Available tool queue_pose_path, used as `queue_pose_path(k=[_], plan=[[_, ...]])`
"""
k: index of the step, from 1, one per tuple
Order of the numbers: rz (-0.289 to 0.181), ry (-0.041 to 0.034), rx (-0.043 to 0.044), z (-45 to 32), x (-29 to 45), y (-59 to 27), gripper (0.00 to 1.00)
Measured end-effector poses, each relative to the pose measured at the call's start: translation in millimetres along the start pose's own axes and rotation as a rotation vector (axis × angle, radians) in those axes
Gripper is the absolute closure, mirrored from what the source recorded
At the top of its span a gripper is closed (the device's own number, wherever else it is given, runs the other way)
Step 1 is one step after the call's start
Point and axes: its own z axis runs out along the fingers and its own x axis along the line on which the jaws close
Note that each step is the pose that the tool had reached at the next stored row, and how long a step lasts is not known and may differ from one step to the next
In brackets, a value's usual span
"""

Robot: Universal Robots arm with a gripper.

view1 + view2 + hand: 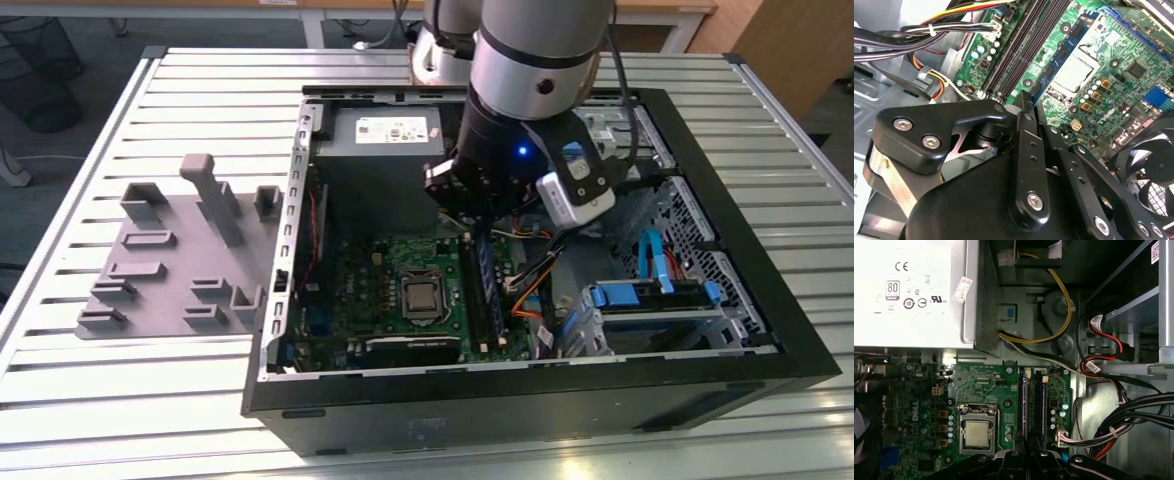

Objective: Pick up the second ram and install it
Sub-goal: 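Insert the second ram into the second slot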

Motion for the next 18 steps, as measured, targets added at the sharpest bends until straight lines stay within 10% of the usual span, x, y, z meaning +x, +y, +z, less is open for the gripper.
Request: queue_pose_path(k=[18], plan=[[0.008,0.0101,-0.0002,16.7,-1.8,-0.6,0.86]])
